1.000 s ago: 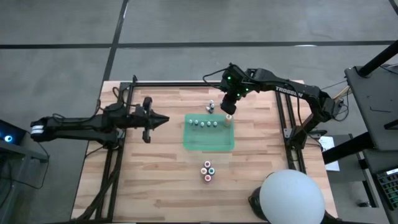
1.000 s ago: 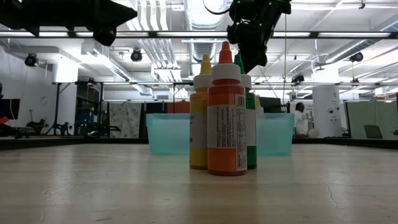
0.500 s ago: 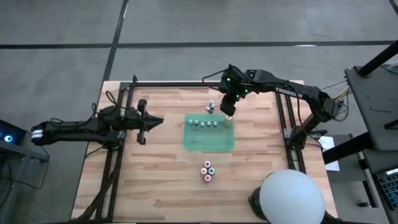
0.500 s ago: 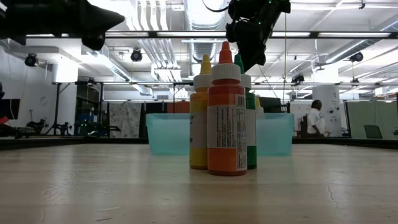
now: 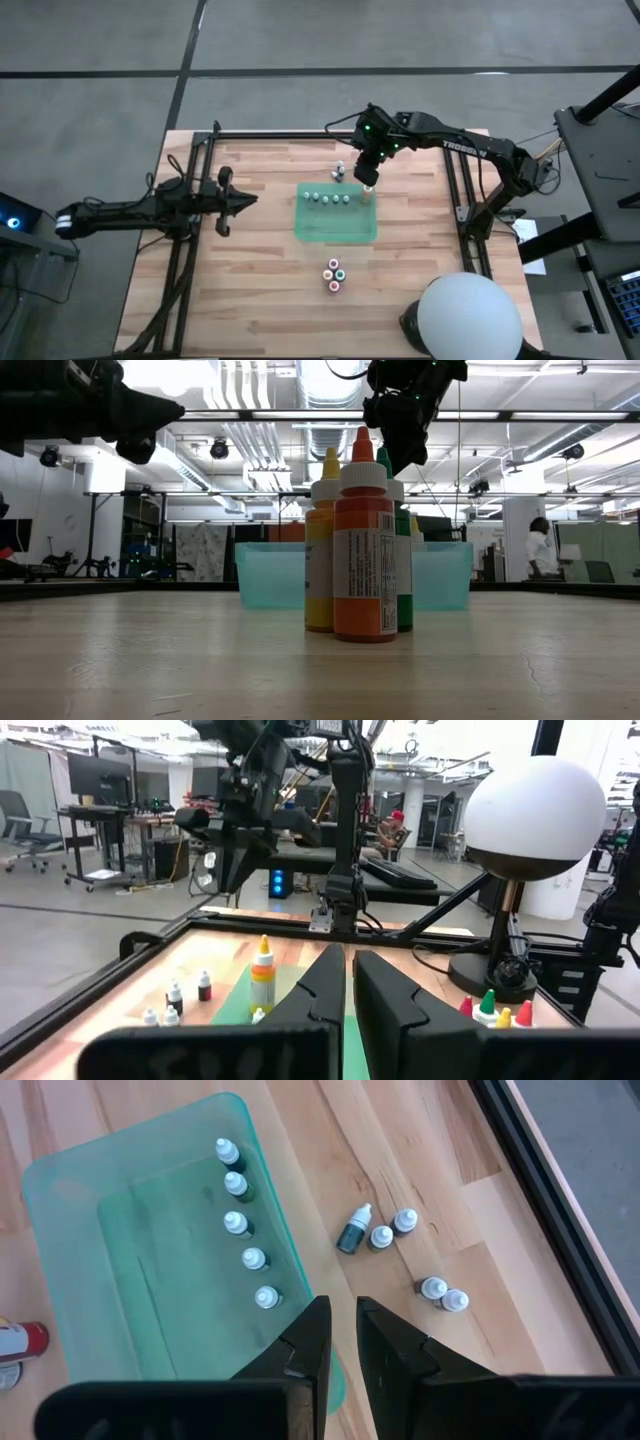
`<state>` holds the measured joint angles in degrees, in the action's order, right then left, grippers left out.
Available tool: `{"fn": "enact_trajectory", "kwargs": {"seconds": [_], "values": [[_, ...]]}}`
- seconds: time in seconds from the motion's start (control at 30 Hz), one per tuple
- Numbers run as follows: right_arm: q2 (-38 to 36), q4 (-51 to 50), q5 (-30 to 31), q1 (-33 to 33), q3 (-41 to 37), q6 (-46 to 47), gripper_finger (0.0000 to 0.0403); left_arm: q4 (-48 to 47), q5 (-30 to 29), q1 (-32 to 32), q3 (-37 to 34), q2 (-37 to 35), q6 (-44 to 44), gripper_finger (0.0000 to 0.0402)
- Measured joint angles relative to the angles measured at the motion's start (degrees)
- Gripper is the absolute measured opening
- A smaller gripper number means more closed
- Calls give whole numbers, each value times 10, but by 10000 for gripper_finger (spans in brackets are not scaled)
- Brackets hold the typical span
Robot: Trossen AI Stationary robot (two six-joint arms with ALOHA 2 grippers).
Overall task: Pick & Place food coloring
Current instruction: Put the small black food coloring bottle into the green container
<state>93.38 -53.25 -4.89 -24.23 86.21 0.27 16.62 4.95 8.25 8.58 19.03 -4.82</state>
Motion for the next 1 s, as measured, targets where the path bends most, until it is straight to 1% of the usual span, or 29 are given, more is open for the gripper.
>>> {"fn": "enact_trajectory", "kwargs": {"seconds": [0.23,0.47,0.7,0.87,1.0], "values": [[0,0,0,0,0,0,43,-4,-1,0,-23,-5,3,0],[0,0,0,0,0,0,43,-34,-3,0,-24,-6,7,0],[0,0,0,0,0,-2,43,-64,-54,0,-24,-6,19,0],[0,0,0,0,0,-2,43,-64,-53,0,-24,-6,31,0],[0,0,0,0,0,-3,43,-65,-42,0,-24,-6,11,0]]}}
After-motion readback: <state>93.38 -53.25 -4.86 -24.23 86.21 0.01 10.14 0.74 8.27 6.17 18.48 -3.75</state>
